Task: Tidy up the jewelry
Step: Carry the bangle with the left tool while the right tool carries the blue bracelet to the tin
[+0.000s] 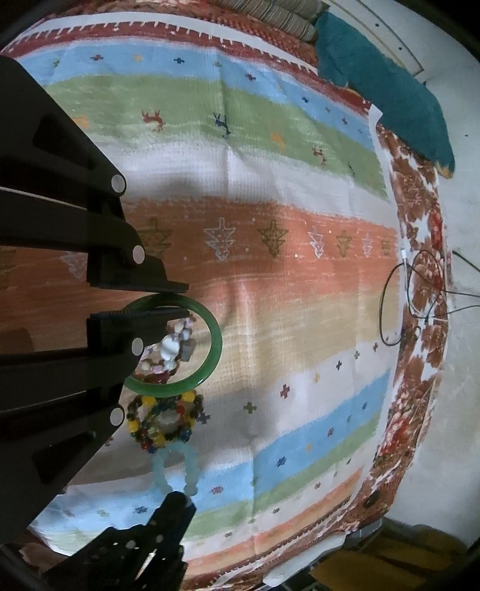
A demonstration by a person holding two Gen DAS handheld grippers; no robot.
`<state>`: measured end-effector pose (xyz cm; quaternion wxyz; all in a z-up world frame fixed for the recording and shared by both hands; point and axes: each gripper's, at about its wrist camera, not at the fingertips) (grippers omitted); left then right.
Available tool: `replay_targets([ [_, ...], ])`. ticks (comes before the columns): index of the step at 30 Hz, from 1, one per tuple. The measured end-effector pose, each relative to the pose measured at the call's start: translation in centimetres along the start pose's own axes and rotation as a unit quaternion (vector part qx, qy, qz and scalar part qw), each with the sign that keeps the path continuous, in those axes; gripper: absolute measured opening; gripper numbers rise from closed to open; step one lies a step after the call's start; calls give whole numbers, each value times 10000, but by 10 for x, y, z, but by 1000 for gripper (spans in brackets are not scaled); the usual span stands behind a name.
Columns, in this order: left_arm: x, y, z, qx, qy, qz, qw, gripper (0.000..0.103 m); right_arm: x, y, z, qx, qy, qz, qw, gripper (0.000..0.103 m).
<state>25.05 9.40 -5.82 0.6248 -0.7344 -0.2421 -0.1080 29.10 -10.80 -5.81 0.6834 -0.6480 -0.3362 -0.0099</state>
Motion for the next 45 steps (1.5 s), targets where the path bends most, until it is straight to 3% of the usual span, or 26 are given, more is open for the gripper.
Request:
replay_targets([
  [15, -33, -41, -16, -113, -48, -256, 9996, 7, -17, -39, 9, 93, -88, -340, 9993, 12],
  [45, -91, -84, -39, -124, 67, -493, 9987, 7, -62, -97, 18, 220, -263, -774, 9964, 12],
])
Point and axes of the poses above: each gripper's, at about its wrist camera, not at the fingertips, and y roughly the way its jaws point, z to its left, x to its top, and after that the axes turned 8 degrees about -x, right-handed
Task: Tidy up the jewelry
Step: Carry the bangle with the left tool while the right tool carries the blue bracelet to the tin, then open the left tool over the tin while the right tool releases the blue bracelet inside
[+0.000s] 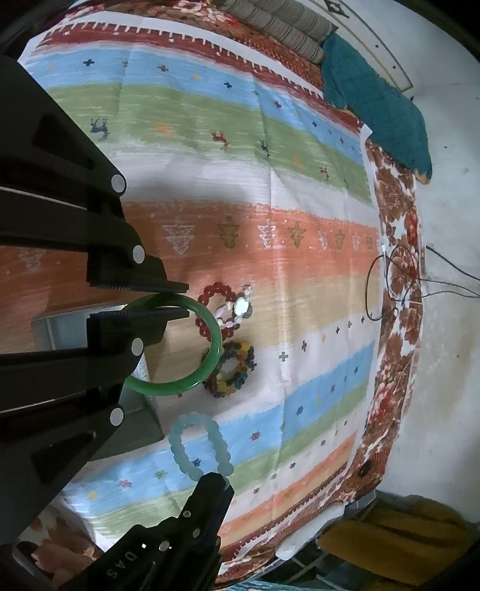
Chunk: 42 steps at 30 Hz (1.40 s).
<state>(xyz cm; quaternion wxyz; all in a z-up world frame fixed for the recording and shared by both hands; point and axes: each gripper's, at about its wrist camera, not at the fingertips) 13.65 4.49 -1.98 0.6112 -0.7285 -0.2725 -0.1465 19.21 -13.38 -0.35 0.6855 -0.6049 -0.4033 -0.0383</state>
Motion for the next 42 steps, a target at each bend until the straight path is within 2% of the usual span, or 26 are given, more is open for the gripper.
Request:
replay_targets([
  [9, -18, -12, -7, -45, 44, -52, 10000, 7, -17, -8, 5, 25, -48, 25, 10000, 12],
  [16, -33, -25, -11, -216, 11, -100, 9997, 8, -31, -23, 10, 81, -15, 3, 10000, 12],
  [26, -41, -30, -16, -256, 42, -110, 9996, 9, -36, -23, 10, 146, 39, 93, 9998, 13],
  [27, -40, -28, -15, -263, 6, -79, 9996, 13, -35, -22, 8, 103, 118, 132, 9998, 13],
  [28, -40, -27, -14, -231, -39, -54, 9997, 22, -35, -20, 7, 40, 159, 153, 9997, 14],
  [30, -38, -25, -12, -120, -86, -35, 9999, 28, -34, -19, 3, -7, 229, 170, 9996, 35],
  [31, -38, -24, -11, -69, -100, -23, 9999, 29, -33, -17, 1, -9, 266, 176, 9995, 37],
  [36, -37, -24, -2, 42, -232, -29, 9997, 33, -32, -5, -12, -88, 417, 356, 9985, 38],
  [39, -35, -23, 3, 45, -271, -39, 9996, 44, -29, 4, -19, -124, 496, 467, 9976, 38],
  [42, -31, -19, 4, 102, -247, -30, 9996, 48, -27, 13, -22, -168, 507, 577, 9969, 41],
])
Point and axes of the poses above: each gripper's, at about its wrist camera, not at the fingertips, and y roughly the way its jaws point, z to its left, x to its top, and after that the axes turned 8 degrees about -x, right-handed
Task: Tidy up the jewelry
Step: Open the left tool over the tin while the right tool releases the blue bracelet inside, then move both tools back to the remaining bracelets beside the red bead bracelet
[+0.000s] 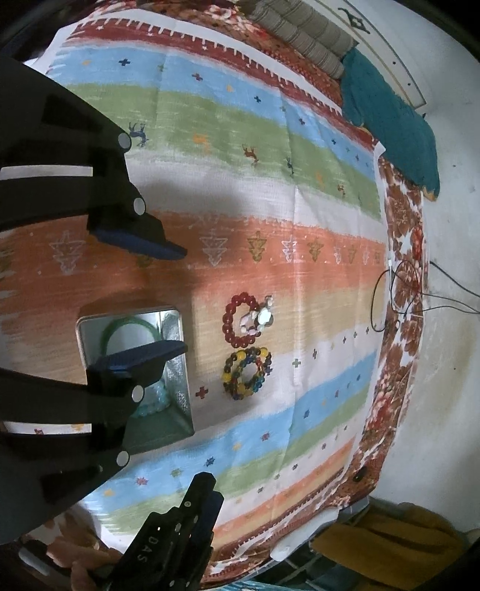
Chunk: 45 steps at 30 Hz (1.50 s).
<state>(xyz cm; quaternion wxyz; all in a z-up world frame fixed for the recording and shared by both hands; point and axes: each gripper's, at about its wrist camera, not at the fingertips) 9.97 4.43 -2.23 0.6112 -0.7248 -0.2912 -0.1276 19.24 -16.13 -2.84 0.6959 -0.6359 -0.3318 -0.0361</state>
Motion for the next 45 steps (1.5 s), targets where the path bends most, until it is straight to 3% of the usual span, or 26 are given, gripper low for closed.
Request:
replay_targets([
  [15, 40, 30, 9, 53, -20, 102, 9999, 64, 29, 34, -6, -235, -54, 223, 9995, 60],
  [21, 55, 53, 11, 59, -39, 294, 9995, 66, 39, 49, -5, -226, -105, 300, 9992, 67],
  [25, 62, 62, 13, -91, -84, 384, 9992, 67, 44, 60, -4, -144, -125, 396, 9990, 67],
  [45, 86, 117, 20, 29, -15, 657, 9978, 70, 62, 108, -1, -287, -348, 681, 9967, 67],
])
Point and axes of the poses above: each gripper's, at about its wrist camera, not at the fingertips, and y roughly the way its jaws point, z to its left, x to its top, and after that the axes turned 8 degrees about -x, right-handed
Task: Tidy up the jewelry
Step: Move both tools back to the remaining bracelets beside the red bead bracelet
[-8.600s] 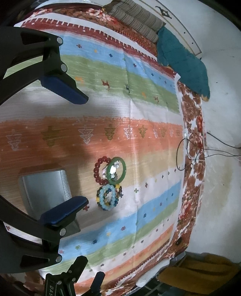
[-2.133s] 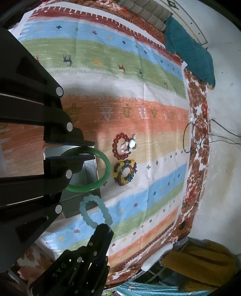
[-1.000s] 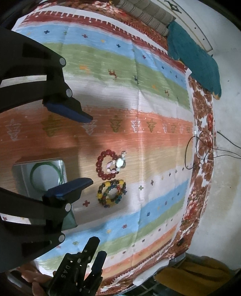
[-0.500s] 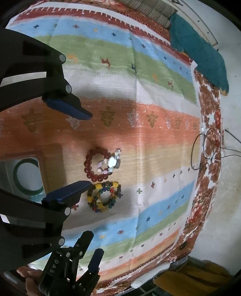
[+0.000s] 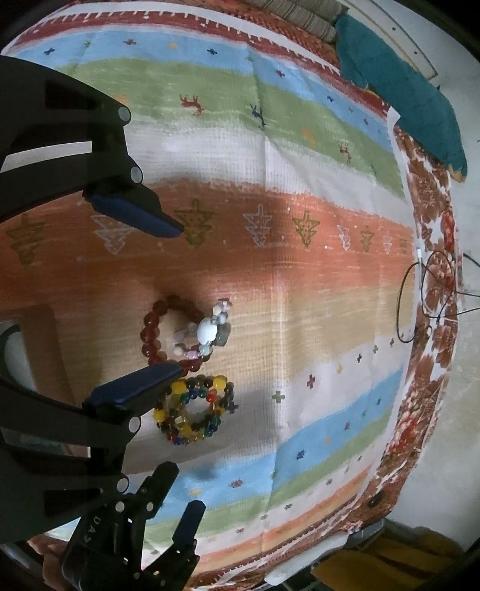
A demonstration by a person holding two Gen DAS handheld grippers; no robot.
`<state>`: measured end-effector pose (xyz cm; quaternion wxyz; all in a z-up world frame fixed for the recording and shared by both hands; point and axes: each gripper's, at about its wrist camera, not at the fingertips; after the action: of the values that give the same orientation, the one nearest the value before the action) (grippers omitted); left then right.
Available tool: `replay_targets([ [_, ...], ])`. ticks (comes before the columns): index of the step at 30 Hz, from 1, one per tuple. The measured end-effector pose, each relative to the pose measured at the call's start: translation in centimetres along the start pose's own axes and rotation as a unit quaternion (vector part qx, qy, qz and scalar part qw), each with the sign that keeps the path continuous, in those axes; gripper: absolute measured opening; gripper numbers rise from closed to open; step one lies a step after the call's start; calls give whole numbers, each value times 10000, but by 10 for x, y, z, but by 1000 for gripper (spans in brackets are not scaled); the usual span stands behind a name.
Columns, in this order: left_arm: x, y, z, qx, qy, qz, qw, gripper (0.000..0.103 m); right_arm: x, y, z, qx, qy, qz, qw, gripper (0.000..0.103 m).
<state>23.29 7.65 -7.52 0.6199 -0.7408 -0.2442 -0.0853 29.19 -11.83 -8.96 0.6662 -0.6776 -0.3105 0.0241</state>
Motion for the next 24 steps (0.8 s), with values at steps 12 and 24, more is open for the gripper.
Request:
replay_targets([
  [12, 17, 26, 11, -113, -121, 103, 9998, 70, 14, 22, 1, -43, -42, 163, 9998, 67],
  [24, 29, 51, 7, -259, -102, 325, 9991, 67, 24, 44, 5, 39, -145, 325, 9994, 61],
])
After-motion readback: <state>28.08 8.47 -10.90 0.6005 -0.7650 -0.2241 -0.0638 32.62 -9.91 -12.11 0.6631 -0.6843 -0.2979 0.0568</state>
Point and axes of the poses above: each gripper's, at about its wrist camera, not at the fingertips, and y roughly the way its jaws point, z to its left, x to its top, and after that the axes turned 8 degrees about -x, right-handed
